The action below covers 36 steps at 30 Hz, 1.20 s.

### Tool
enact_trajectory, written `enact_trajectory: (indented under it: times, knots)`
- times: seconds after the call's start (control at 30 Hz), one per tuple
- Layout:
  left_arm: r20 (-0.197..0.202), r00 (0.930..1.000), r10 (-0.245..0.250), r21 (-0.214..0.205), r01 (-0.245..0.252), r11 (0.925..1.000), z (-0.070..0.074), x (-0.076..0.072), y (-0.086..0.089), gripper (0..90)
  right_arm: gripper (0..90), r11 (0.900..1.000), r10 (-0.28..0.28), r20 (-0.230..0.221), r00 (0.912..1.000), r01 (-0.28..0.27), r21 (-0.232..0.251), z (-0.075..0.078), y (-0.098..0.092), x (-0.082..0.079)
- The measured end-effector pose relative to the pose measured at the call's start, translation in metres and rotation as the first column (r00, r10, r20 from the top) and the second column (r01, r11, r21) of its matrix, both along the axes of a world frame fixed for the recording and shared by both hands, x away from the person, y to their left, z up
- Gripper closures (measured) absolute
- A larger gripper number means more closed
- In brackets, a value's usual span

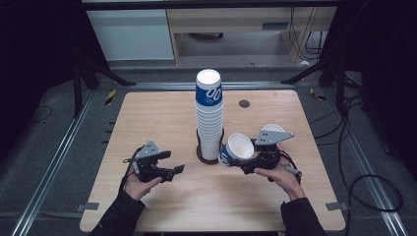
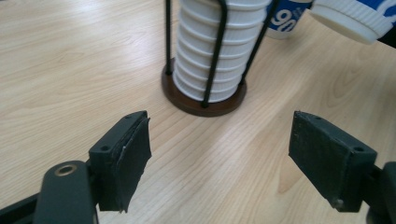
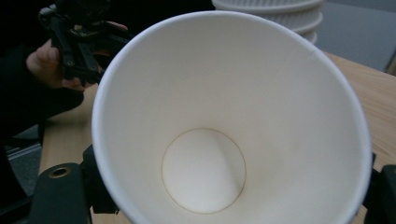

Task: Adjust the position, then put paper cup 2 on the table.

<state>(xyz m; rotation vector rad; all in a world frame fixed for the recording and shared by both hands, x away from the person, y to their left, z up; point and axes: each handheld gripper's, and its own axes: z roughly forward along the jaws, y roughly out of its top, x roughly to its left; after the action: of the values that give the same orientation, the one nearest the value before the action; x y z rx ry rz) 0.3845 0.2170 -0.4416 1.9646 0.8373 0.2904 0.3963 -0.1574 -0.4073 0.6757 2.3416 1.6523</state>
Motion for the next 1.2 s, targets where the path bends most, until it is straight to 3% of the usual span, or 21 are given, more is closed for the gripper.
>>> enact_trajectory:
  times: [0.27, 0.57, 0.77, 0.83, 1.03, 1.2]
  knots:
    - [-0.010, 0.9976, 0.069, 0.011, -0.069, 0.9976, -0.005, 0.006, 0.011, 19.3, 20.1, 0.9951, -0.086, -0.010, 0.9962, 0.085, -0.051, -0.004, -0.014, -0.002]
    - [-0.013, 0.9923, 0.123, 0.031, -0.123, 0.9919, -0.010, 0.009, 0.019, 18.8, 20.1, 0.9745, -0.188, -0.006, 0.9822, 0.186, -0.126, -0.010, -0.031, -0.008]
    - [-0.015, 0.9901, 0.140, 0.027, -0.139, 0.9899, -0.011, 0.010, 0.024, 18.8, 20.0, 0.9632, -0.230, -0.038, 0.9724, 0.222, -0.152, -0.018, -0.043, -0.015]
    - [-0.013, 0.9887, 0.149, 0.033, -0.149, 0.9883, -0.010, 0.010, 0.026, 18.8, 20.0, 0.9505, -0.260, -0.036, 0.9650, 0.249, -0.186, -0.021, -0.048, -0.017]
    - [-0.011, 0.9848, 0.174, 0.033, -0.173, 0.9844, -0.011, 0.010, 0.032, 18.7, 20.0, 0.9388, -0.289, -0.050, 0.9559, 0.273, -0.210, -0.025, -0.057, -0.018]
    - [-0.011, 0.9824, 0.187, 0.036, -0.186, 0.9819, -0.013, 0.010, 0.036, 18.7, 20.0, 0.9162, -0.320, -0.047, 0.9461, 0.297, -0.269, -0.029, -0.060, -0.020]
